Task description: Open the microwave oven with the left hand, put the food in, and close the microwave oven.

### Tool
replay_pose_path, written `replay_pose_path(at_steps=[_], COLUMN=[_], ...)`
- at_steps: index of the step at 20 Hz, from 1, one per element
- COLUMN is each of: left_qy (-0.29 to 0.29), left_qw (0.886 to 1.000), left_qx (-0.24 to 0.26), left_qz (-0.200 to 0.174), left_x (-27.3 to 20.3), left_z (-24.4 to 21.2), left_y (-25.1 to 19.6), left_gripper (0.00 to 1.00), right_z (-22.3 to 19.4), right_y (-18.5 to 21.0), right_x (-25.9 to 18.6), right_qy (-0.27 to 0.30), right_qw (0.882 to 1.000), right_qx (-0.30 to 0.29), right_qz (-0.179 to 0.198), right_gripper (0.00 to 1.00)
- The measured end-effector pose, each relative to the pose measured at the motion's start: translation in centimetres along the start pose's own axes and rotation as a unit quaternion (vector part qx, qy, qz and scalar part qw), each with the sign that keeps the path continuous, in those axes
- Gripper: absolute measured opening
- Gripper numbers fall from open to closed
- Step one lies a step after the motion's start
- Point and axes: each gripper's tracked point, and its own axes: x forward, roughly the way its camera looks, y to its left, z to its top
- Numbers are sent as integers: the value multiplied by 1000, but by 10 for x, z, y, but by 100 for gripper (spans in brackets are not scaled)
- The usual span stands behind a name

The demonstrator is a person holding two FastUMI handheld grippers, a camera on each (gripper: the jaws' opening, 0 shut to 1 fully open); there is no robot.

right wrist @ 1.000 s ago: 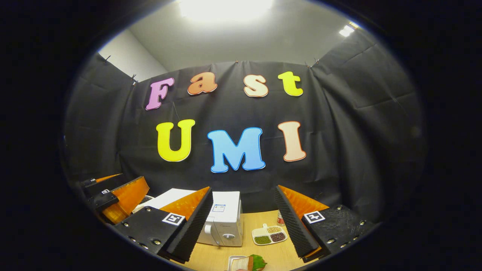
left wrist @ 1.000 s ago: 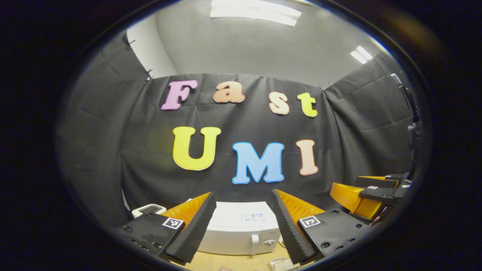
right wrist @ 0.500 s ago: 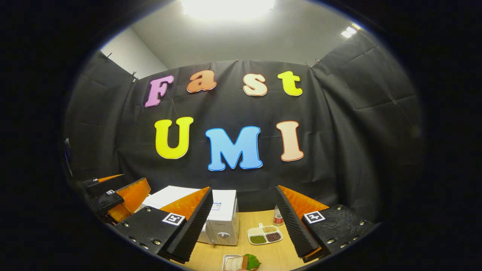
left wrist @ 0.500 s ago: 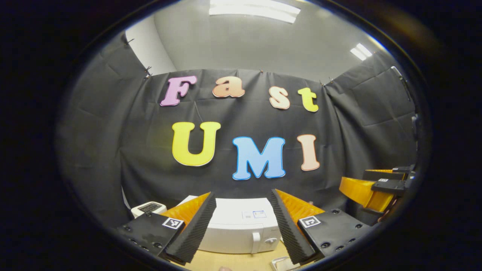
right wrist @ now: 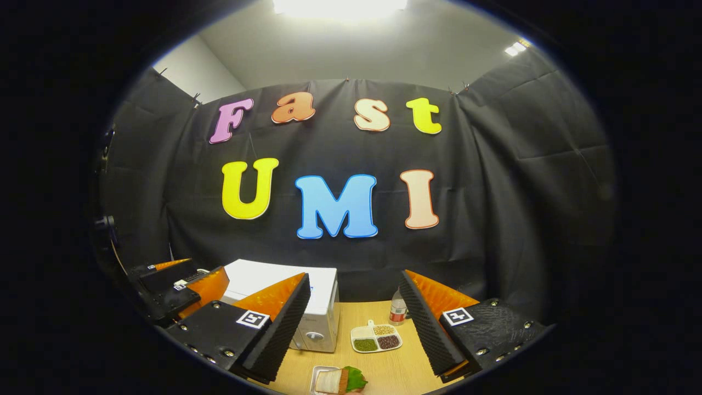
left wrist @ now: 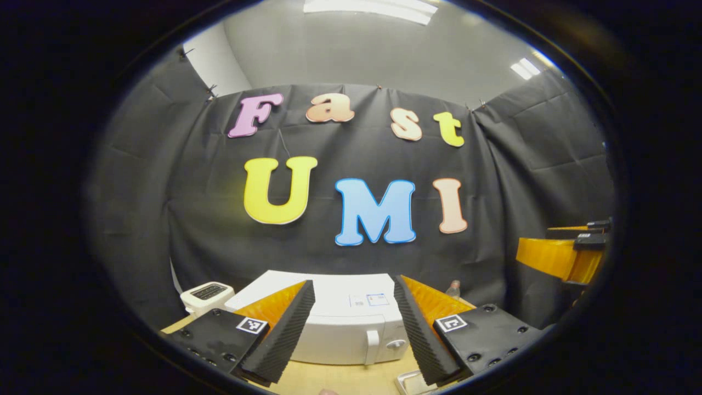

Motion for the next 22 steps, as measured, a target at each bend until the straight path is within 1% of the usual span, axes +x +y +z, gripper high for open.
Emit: replay_pose_path(at_steps=[4, 8, 12, 14, 15, 16, 17, 19, 20, 21, 22], left_qy=[40, 89, 153, 178, 188, 193, 197, 206, 215, 221, 224], left_qw=[999, 996, 988, 984, 982, 981, 980, 979, 977, 975, 974], left_qx=[-1, 5, 8, 9, 10, 10, 6, 0, -13, -22, -12], left_qz=[-11, -24, -16, -18, -14, -8, -1, 14, 6, -4, -5], left_x=[30, 62, 83, 93, 99, 103, 109, 116, 124, 123, 118], left_z=[-57, -121, -187, -214, -224, -232, -237, -247, -256, -260, -258], left_y=[-18, -37, -43, -46, -45, -43, -41, -32, -36, -43, -45], left_gripper=[94, 95, 96, 94, 87, 82, 75, 65, 57, 58, 46], right_z=[-8, -18, -38, -50, -55, -61, -64, -64, -65, -66, -69], right_y=[-11, -29, -49, -54, -55, -57, -59, -67, -71, -74, -77], right_x=[3, 6, 11, 14, 17, 19, 20, 21, 21, 22, 22], right_qy=[11, 22, 42, 55, 64, 72, 79, 81, 80, 82, 84], right_qw=[1000, 1000, 999, 998, 998, 997, 997, 996, 996, 996, 996], right_qx=[-4, -6, 2, 8, 10, 10, 8, 6, 4, 2, 3], right_qz=[-5, -19, -33, -32, -27, -23, -21, -22, -25, -30, -35], right_gripper=[99, 99, 99, 99, 99, 99, 99, 99, 99, 99, 99])
